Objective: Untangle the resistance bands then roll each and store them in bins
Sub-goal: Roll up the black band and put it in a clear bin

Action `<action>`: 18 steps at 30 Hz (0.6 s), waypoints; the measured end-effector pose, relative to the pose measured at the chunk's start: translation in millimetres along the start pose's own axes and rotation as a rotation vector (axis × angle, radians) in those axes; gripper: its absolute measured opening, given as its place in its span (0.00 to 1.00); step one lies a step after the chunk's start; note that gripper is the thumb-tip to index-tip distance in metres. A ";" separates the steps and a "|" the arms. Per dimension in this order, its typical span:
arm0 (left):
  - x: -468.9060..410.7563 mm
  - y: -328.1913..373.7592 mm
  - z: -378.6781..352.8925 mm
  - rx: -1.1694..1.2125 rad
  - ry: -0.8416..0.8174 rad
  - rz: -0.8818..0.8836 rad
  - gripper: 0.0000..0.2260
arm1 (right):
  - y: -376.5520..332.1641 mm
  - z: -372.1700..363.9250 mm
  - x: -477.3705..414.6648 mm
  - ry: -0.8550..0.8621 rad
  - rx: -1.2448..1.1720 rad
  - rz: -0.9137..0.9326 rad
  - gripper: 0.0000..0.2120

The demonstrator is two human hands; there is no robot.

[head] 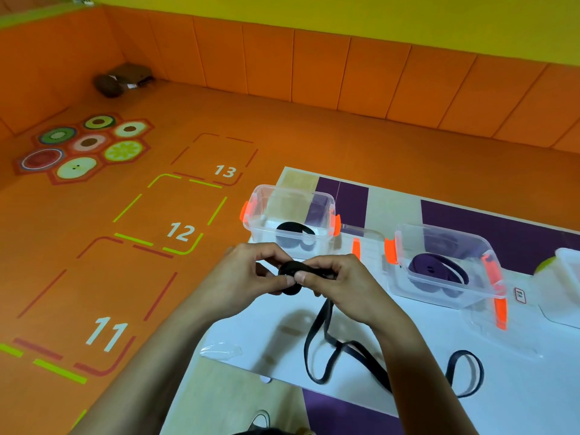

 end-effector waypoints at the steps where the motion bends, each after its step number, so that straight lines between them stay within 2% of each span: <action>1: -0.5 0.2 -1.9 0.035 -0.010 0.000 0.06 | 1.8 0.4 1.3 0.027 -0.026 -0.005 0.04; 6: -4.8 -7.3 -0.5 0.260 0.057 0.028 0.08 | 2.9 -1.5 -1.3 0.137 -0.095 -0.001 0.02; 10: -9.3 -8.3 -5.8 0.507 0.198 0.031 0.09 | 7.3 2.1 1.1 0.240 -0.151 0.008 0.01; 13: -11.8 -8.2 -7.0 0.703 0.315 0.021 0.12 | 6.4 -6.5 -0.1 0.270 -0.189 0.040 0.04; 18: -14.0 -4.6 -15.6 0.753 0.427 0.014 0.06 | 3.8 -17.5 -2.9 0.361 -0.305 0.061 0.05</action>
Point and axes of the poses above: each hand's wrist, its own x-axis away from the middle knuckle, its own z-axis out of the back of the hand, y = z × x, the point moved 4 cm from there along -x, towards the middle knuckle, and after that the axes turned 2 degrees about z, right-handed, at the moved point
